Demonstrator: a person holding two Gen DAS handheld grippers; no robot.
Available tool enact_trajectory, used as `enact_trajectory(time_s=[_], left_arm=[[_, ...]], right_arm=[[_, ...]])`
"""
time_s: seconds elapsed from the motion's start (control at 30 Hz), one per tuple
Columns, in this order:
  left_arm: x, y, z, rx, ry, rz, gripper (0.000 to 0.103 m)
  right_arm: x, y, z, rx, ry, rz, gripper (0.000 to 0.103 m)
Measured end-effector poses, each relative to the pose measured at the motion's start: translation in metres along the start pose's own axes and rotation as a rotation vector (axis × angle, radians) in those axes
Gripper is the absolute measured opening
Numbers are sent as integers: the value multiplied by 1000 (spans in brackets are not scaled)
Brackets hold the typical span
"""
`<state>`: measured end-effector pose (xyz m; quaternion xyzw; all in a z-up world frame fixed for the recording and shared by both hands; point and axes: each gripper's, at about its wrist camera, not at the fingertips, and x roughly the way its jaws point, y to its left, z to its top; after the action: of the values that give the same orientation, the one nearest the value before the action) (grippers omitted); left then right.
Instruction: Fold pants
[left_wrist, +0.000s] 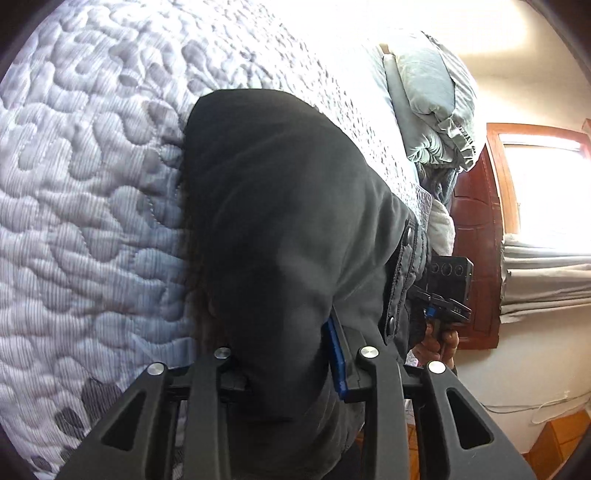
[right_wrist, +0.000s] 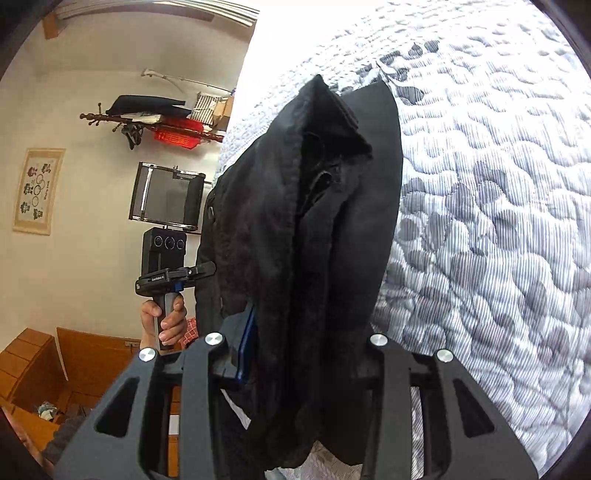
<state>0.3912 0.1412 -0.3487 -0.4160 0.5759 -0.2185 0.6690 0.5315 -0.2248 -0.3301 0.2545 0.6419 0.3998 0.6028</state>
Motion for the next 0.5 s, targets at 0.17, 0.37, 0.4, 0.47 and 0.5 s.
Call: enact_trajectory(time_s=[0.17, 0.37, 0.4, 0.47, 0.5], left_arm=[[6, 10, 0, 12, 7, -51, 35], [7, 15, -4, 19, -18, -42, 48], [3, 11, -5, 30, -39, -21, 52], [-17, 10, -11, 43, -83, -18, 61], [-26, 5, -15, 55, -113, 5, 67]], right_arm=[[5, -21, 2, 18, 18, 19, 42], [-10, -39, -16, 40, -2, -20, 69], [-18, -40, -18, 47, -18, -29, 72], [-39, -42, -23, 57, -75, -56, 76], [-54, -40, -27, 54, -111, -83, 76]])
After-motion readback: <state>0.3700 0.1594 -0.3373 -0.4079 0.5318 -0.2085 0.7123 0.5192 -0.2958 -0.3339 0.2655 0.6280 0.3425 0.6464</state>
